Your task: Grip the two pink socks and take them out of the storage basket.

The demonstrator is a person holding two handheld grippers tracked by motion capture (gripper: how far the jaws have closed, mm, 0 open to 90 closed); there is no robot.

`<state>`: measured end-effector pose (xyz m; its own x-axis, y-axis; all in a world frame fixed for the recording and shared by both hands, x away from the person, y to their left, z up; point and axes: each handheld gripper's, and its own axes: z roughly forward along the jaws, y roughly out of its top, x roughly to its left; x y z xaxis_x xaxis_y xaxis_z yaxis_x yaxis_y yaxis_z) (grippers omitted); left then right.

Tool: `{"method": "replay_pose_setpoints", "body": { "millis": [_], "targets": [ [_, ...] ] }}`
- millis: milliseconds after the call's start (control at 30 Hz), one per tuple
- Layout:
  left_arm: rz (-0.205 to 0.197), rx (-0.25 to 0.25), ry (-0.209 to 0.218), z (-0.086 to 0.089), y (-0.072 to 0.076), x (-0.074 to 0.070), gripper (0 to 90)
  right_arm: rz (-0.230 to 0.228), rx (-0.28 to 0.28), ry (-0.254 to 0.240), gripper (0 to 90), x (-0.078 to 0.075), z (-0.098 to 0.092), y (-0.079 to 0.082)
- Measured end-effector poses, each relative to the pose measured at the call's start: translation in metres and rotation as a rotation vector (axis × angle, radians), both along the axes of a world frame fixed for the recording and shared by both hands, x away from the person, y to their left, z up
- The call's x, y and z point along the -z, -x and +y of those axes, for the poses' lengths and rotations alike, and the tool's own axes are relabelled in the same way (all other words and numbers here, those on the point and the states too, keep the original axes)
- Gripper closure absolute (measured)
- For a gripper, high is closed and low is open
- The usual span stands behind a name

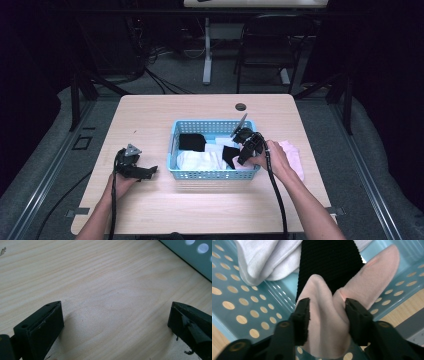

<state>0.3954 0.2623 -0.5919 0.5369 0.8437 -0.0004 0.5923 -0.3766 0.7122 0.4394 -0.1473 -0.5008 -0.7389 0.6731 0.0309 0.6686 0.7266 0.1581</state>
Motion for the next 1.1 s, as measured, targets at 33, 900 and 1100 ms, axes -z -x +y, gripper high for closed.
{"method": "replay_pose_setpoints", "body": {
  "millis": [33,900,1100],
  "targets": [
    [0.0,0.0,0.0,0.0,0.0,0.0,0.2,0.01,0.0,-0.004,62.8,0.0,0.0,0.0],
    [0.002,0.002,0.001,0.0,0.0,0.0,0.1,-0.033,0.016,-0.178,80.2,-0.038,-0.011,0.007],
    [0.002,0.003,0.0,0.0,0.0,0.0,0.1,-0.06,0.013,-0.214,80.2,-0.052,-0.013,0.009]
  ]
}}
